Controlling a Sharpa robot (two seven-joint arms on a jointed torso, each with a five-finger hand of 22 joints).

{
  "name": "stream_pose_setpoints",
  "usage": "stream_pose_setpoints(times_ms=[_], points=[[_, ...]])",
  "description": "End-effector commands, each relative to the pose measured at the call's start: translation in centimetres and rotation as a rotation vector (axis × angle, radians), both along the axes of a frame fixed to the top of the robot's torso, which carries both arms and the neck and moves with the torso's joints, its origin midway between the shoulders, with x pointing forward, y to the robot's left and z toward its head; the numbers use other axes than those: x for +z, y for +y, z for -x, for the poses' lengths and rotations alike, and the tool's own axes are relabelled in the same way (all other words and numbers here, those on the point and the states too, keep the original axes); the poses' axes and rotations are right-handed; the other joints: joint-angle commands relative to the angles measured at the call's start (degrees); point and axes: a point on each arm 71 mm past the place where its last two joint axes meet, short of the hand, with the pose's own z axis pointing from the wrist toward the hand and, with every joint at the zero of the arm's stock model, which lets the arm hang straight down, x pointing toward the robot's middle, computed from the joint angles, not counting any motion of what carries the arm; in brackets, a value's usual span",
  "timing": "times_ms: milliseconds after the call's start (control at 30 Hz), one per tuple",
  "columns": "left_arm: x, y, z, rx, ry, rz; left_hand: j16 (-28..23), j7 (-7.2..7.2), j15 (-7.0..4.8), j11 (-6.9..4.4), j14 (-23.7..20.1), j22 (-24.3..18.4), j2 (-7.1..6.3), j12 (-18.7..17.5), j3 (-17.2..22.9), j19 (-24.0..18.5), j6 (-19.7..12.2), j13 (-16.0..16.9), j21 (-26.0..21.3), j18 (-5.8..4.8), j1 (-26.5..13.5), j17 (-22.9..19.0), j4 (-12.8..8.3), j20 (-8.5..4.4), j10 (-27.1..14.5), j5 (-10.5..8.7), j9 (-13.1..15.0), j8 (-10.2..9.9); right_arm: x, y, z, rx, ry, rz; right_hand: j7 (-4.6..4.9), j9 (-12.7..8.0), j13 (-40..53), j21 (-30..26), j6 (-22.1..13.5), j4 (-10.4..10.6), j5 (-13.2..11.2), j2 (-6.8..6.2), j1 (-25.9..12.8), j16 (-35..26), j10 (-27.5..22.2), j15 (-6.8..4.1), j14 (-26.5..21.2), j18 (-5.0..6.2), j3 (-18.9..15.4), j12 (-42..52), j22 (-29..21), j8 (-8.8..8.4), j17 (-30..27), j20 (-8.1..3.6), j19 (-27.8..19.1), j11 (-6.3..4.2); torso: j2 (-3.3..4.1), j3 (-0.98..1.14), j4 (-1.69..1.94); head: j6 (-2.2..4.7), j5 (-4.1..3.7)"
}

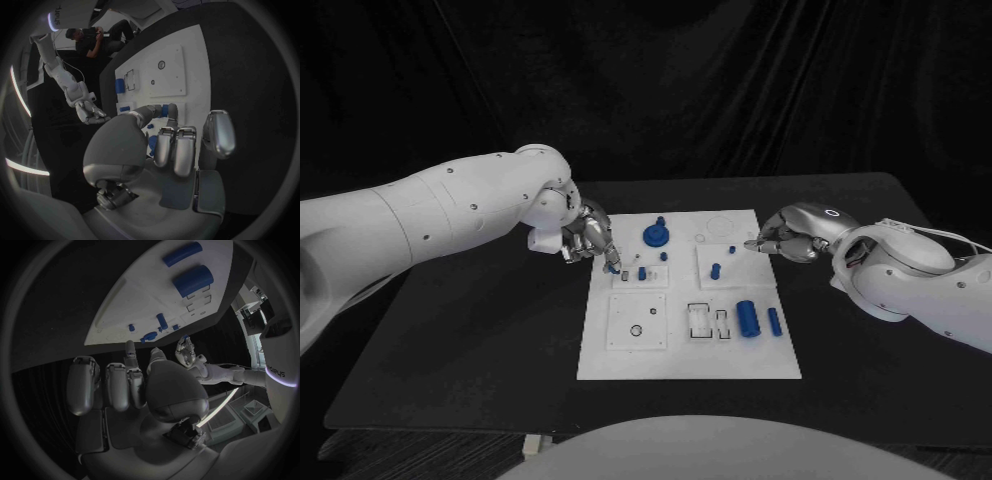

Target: Assemble the parts on the task board

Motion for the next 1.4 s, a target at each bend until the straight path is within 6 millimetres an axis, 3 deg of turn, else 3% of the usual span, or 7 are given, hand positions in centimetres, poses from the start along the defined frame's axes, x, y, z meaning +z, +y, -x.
stream_pose_setpoints(times_ms=[33,433,1400], points=[[0.1,-0.1,0.1,-0.027,0.063,-0.005,0.15,0.32,0.46,0.53,5.95,9.44,0.50,-0.27,6.09,-0.29,-0.19,11.61,-0.28,0.70,-0.55,15.09,-6.51,-0.03,2.19,-0.38,-0.14,-0.32,-0.1,0.0,0.0,-0.004,0.006,0.003,0.05,0.05,15.06,-0.31,0.53,-0.42,0.38,0.05,0.48,-0.30,6.11,0.28,2.81,0.54,0.04,0.20,10.71,-0.28,-0.08,0.32,1.40,0.37,0.03,0.00,0.01,0.01,0.12],[0.1,-1.2,-1.2,0.000,0.005,-0.044,0.15,0.80,0.76,0.91,5.95,9.81,1.78,0.42,7.12,0.37,-0.44,12.43,0.87,0.46,-1.25,15.09,-7.38,0.23,3.02,1.54,-0.47,-1.10,-0.1,0.2,0.0,0.001,0.007,0.000,0.06,0.05,15.06,-0.27,0.53,-0.42,0.37,0.06,0.52,-0.30,6.11,0.28,2.81,0.53,0.06,0.20,10.72,-0.28,-0.08,0.32,1.42,0.38,-0.02,0.03,0.04,0.01,0.40],[-1.9,-2.0,-1.9,-0.035,0.019,-0.159,0.15,0.85,0.82,0.97,5.95,10.18,1.90,2.05,6.65,1.34,0.26,14.37,2.35,0.21,-1.71,15.09,-9.24,0.37,5.15,1.20,-0.42,-1.39,-0.1,0.4,0.0,0.004,0.009,0.001,0.06,0.07,15.06,-0.37,0.56,-0.40,0.31,0.00,0.68,-0.34,6.11,0.30,2.79,0.55,0.02,0.20,10.69,-0.31,-0.15,0.32,1.39,0.37,0.00,0.02,0.06,0.01,0.93]])
